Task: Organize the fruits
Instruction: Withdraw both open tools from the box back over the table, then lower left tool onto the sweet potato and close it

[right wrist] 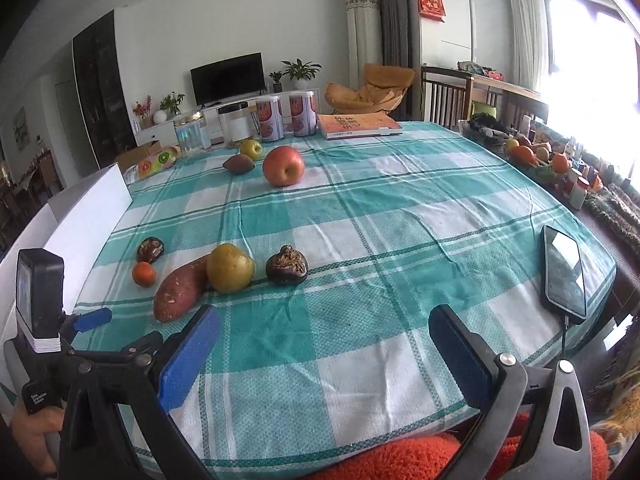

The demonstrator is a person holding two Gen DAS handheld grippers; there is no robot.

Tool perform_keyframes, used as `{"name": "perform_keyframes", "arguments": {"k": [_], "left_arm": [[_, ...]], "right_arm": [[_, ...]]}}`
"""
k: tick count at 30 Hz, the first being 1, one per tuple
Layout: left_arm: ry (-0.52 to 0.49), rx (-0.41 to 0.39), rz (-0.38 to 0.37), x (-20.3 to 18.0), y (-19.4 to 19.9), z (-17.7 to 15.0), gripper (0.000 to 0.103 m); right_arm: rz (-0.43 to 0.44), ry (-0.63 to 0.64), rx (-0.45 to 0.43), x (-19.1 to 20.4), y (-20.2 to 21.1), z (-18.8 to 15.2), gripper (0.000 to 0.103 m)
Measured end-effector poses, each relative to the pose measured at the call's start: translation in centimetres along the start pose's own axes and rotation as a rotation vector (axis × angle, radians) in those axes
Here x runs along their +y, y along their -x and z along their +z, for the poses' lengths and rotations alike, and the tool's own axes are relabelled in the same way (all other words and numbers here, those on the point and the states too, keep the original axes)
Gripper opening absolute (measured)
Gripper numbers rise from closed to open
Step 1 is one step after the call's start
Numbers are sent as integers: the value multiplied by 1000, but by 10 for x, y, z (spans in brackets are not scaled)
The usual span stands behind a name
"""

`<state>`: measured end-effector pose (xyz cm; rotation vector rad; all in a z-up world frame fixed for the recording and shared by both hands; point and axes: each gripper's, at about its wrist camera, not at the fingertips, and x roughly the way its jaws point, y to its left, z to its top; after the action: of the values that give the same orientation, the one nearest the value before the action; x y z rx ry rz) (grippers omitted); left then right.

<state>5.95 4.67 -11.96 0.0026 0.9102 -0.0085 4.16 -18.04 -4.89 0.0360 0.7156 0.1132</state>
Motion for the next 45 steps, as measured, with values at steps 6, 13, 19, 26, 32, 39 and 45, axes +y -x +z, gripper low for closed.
{"name": "perform_keyframes", "arguments": {"k": [6,13,19,26,32,39,45], "left_arm": [[6,-7,-6,1,-2,1,98],[1,-9,1,-1,-4,1,100],[2,-9,0,-1,-4,1,100],[2,-9,0,-1,-4,1,100],[2,-9,0,-1,-4,1,100],[14,-18,-77,3,0,-2,100],[102,-36,-188,20,5,1,99]], "right_arm": [[12,-4,5,-2,-3,0,103],[16,6,7,0,-4,-1,103],[19,1,11,0,-4,-2,103],[15,5,10,-2,-4,-2,103],[16,3,10,-2,-4,-2,103],[23,-6,9,-4,-4,-2,103],[23,-6,12,-4,-4,-2,103]]}}
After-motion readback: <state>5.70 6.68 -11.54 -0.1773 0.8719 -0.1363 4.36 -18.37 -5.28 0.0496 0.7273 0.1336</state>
